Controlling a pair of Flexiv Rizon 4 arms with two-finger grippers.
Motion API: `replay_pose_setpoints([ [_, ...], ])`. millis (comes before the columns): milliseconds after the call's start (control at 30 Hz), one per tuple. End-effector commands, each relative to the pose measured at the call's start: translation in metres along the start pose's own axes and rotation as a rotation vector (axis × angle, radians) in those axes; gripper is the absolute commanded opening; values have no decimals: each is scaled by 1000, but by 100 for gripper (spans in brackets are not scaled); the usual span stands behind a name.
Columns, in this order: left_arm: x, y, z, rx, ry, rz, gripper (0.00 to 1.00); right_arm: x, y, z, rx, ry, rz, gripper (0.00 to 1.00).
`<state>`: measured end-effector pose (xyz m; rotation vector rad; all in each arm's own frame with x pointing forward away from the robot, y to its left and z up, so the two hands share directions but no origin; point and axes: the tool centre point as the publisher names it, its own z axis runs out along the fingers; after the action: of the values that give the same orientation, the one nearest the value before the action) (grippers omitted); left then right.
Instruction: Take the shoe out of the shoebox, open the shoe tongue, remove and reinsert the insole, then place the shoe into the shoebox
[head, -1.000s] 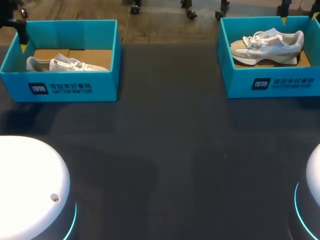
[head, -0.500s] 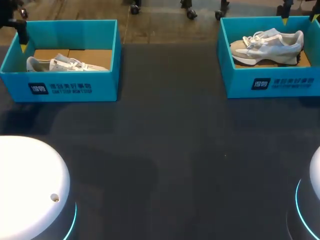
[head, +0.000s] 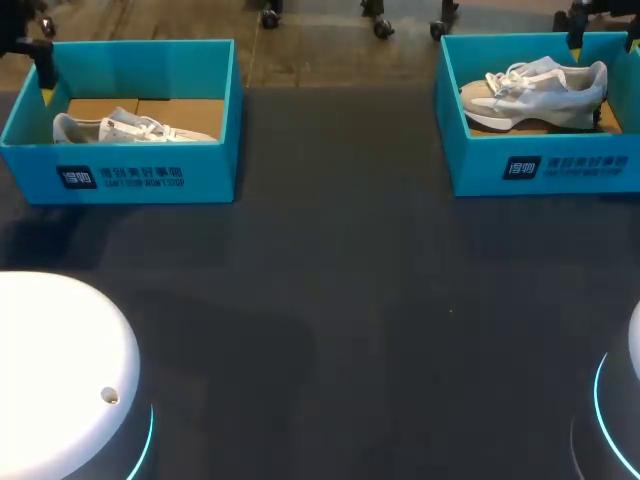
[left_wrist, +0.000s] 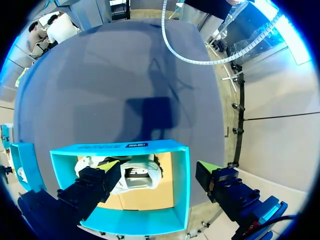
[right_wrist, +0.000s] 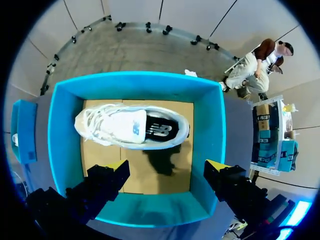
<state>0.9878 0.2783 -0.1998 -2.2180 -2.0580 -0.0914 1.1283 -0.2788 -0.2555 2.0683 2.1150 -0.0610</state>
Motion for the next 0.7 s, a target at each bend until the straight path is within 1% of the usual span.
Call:
replay_pose_setpoints([
  [33, 0, 0, 0, -1, 2, 0, 100, 0, 13, 13, 15, -9, 0, 100],
  [267, 0, 0, 0, -1, 2, 0, 100, -4, 18, 29, 15, -16, 7, 100],
  [700, 0, 0, 0, -1, 2, 0, 100, -15, 28, 59, 41, -41, 19, 100],
])
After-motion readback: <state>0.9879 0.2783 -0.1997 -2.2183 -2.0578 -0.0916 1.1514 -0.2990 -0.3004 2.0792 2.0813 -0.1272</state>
